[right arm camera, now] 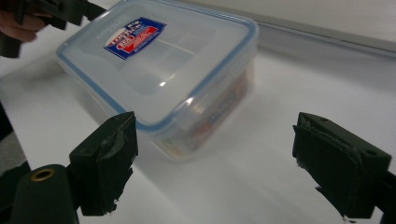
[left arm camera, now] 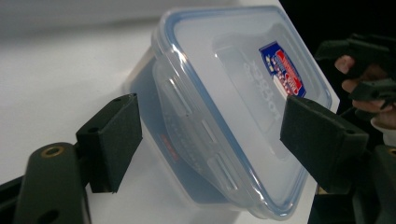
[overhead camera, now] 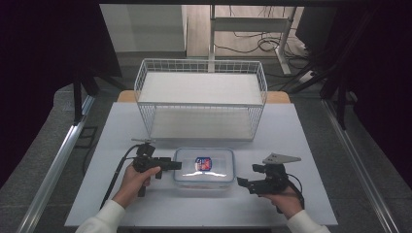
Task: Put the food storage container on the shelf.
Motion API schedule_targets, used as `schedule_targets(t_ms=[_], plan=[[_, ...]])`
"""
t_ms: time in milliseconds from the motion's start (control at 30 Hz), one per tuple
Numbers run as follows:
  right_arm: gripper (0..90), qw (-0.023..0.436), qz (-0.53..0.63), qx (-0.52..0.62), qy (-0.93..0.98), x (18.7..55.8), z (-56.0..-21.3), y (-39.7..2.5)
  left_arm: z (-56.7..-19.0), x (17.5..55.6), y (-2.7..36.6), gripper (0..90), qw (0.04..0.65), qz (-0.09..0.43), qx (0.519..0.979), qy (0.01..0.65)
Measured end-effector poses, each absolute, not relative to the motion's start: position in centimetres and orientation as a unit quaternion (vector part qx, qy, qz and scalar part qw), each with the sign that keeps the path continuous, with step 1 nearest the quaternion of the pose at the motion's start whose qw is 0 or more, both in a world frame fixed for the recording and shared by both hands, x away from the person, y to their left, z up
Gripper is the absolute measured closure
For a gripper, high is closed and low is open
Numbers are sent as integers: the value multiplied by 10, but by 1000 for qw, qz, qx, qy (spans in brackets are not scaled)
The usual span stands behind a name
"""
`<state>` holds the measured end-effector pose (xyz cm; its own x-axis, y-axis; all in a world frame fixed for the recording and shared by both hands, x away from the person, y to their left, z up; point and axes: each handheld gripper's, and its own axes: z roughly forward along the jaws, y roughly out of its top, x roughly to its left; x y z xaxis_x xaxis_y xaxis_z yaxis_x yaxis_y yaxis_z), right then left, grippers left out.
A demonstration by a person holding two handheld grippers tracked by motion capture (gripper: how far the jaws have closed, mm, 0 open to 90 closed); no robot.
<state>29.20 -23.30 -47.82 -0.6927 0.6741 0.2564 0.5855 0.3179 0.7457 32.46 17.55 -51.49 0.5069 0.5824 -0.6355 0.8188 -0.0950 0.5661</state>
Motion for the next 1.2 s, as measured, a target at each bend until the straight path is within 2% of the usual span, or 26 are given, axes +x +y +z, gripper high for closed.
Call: schedule_targets(t_ms=[333, 600, 933, 1200], plan=[[114, -29, 451, 422, 786, 325, -494, -213, -521, 327, 168, 231, 469, -157, 731, 471], [92, -80, 438, 442, 779, 340, -505, -198, -520, 327, 169, 282, 467, -154, 731, 474], [248, -125, 439, 459, 762, 343, -504, -203, -519, 326, 169, 302, 466, -155, 726, 481], [365, -131, 443, 470, 752, 341, -499, -209, -515, 320, 169, 336, 470, -140, 730, 476]])
